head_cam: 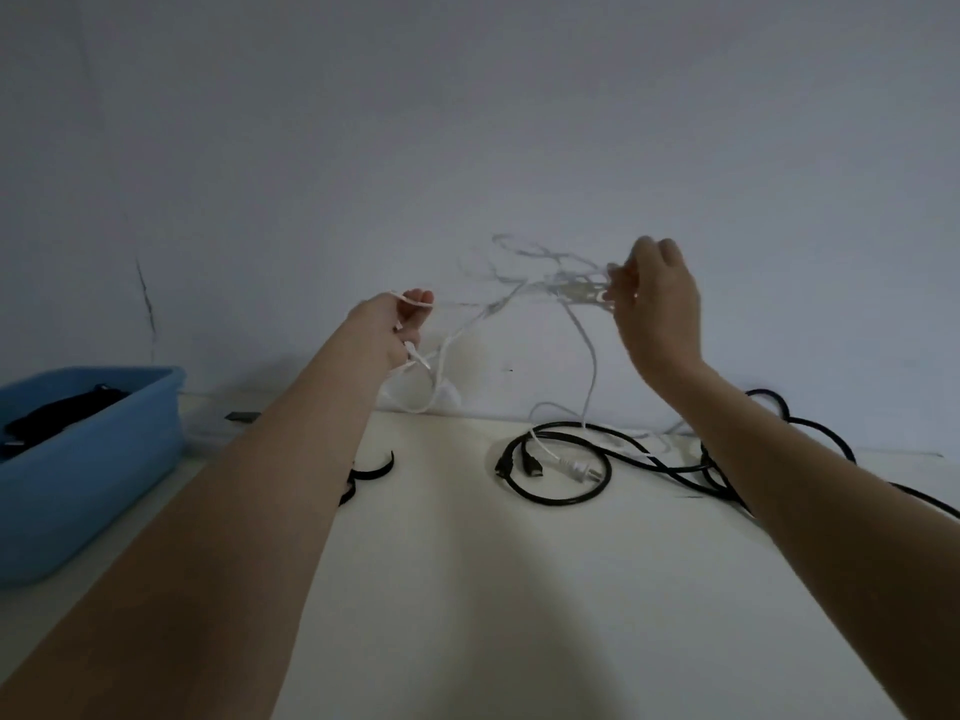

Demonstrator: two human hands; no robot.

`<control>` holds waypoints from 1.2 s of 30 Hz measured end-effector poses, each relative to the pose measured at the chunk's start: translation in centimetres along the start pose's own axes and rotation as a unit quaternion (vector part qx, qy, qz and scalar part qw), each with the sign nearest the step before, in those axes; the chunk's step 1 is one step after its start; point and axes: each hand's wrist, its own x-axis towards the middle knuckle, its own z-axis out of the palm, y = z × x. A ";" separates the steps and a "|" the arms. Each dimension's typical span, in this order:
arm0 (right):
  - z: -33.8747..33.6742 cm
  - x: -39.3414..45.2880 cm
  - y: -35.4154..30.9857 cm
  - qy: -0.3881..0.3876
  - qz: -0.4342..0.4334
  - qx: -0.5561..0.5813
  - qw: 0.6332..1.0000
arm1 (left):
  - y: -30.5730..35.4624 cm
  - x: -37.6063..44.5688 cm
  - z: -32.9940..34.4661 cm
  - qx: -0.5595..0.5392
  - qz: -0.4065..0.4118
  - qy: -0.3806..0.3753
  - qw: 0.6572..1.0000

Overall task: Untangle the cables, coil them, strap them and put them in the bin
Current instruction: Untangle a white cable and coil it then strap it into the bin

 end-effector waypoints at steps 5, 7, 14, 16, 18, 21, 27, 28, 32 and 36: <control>-2.8 1.1 7.0 0.042 0.288 0.092 0.952 | 1.5 0.2 -4.1 0.146 0.036 0.052 0.987; -3.3 0.6 8.0 -0.001 0.322 0.084 0.943 | 1.3 0.4 -4.7 0.236 0.029 0.070 0.969; -1.2 -0.2 2.4 -0.548 0.198 0.005 0.813 | -0.9 -0.6 1.5 0.568 -0.050 -0.096 0.816; -0.9 -0.4 -0.4 -0.580 0.112 0.048 0.806 | -1.4 -1.4 3.1 0.581 -0.042 -0.137 0.801; -0.3 -0.7 -2.5 -0.558 0.089 0.148 0.812 | -1.8 -2.2 4.4 0.574 -0.013 -0.153 0.805; 0.8 -2.0 -4.0 -0.558 0.061 0.208 0.801 | -1.5 -2.7 5.4 0.529 0.033 -0.159 0.833; 0.0 -1.1 0.1 -0.346 0.097 0.194 0.913 | -0.4 -2.4 2.3 0.615 0.017 -0.149 0.774; -0.5 -0.5 0.7 -0.296 0.073 0.146 0.941 | -0.7 -2.7 1.9 0.612 -0.013 -0.188 0.768; -0.1 -0.1 1.2 -0.215 0.068 0.087 0.970 | -1.4 -4.7 3.4 0.402 -0.092 -0.384 0.826; 2.0 -2.5 0.3 -0.283 0.109 0.079 0.950 | -1.5 -5.9 5.5 0.190 -0.097 -0.468 0.857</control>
